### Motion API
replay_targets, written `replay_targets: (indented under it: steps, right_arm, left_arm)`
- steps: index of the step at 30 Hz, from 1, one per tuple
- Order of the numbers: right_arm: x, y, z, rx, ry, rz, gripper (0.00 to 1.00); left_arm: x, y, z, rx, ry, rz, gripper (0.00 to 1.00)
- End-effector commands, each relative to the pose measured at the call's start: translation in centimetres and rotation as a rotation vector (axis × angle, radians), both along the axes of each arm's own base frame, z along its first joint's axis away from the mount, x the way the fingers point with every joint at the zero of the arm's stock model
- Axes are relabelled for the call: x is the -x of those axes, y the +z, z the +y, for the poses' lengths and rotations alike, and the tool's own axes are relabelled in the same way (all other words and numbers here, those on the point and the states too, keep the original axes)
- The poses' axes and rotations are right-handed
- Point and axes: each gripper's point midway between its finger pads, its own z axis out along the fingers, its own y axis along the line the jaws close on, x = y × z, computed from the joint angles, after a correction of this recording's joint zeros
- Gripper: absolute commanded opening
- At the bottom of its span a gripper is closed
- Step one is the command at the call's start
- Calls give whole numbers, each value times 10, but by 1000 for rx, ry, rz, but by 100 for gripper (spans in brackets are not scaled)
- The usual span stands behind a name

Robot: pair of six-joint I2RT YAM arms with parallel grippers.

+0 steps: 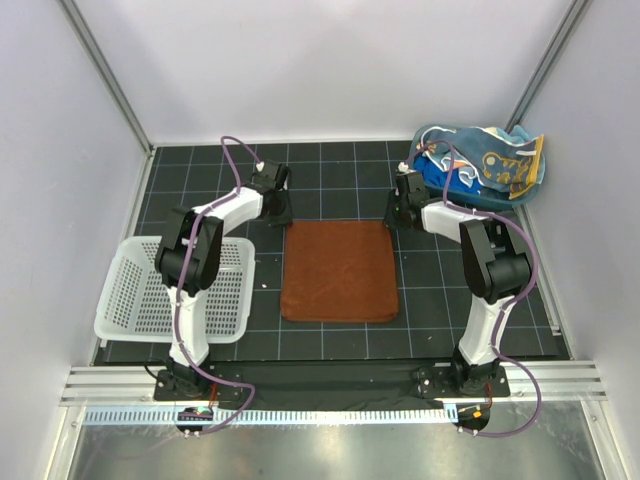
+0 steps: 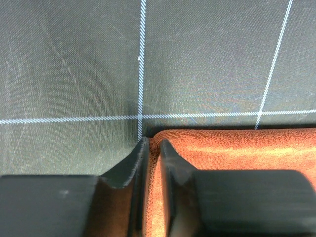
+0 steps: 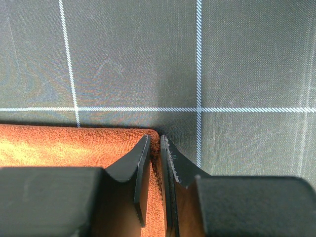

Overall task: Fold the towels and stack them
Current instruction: Fold the towel

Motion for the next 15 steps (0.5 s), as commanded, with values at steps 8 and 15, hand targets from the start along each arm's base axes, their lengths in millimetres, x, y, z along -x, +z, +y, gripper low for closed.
replay_targets:
  steps: [8, 15]
  right_arm:
    - [-13, 5, 3, -3, 14, -7, 6]
    - [-39, 28, 2, -9, 10, -87, 1]
  left_arm:
    - [-13, -19, 8, -61, 56, -21, 0]
    - [-52, 16, -5, 20, 76, -156, 0]
